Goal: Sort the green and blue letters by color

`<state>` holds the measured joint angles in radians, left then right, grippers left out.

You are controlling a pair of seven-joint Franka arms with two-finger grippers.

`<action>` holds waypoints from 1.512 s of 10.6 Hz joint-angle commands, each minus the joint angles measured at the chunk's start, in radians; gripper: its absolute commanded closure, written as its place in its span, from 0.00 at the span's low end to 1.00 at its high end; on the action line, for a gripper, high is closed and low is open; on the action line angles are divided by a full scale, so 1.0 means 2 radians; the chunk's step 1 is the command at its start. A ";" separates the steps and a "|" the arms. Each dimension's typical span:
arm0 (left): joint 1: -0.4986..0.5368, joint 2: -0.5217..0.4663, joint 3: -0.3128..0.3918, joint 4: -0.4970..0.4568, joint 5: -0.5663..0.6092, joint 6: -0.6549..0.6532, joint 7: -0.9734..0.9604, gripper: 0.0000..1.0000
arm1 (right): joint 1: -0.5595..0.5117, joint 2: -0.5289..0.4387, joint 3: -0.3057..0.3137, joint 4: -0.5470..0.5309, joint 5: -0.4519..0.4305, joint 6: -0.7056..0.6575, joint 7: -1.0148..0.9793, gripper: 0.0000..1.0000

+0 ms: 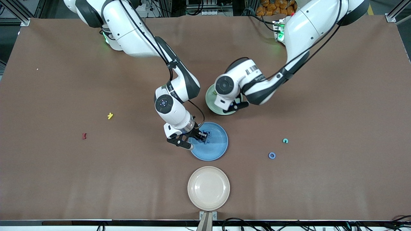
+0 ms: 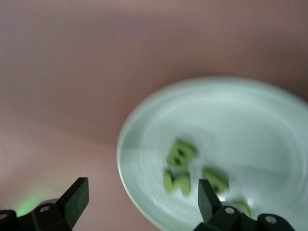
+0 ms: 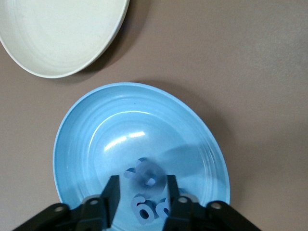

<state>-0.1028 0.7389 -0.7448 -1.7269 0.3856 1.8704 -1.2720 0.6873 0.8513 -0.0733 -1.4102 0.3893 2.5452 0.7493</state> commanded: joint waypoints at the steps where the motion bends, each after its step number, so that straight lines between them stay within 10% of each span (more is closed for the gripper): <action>1: 0.001 -0.007 0.042 0.043 -0.004 -0.008 -0.002 0.00 | -0.002 0.009 -0.005 0.016 -0.001 -0.006 0.008 0.00; 9: 0.062 -0.028 0.078 0.120 -0.033 -0.013 -0.017 0.00 | -0.101 -0.008 -0.016 0.018 -0.064 -0.081 -0.127 0.00; 16: 0.095 -0.062 0.095 0.087 -0.036 -0.036 0.030 0.00 | -0.202 -0.016 -0.119 0.058 -0.123 -0.214 -0.417 0.00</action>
<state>0.0898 0.6993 -0.5848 -1.4786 0.3459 1.8111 -1.2813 0.3157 0.8421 -0.2746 -1.3405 0.1646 2.1960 0.0406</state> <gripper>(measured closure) 0.000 0.000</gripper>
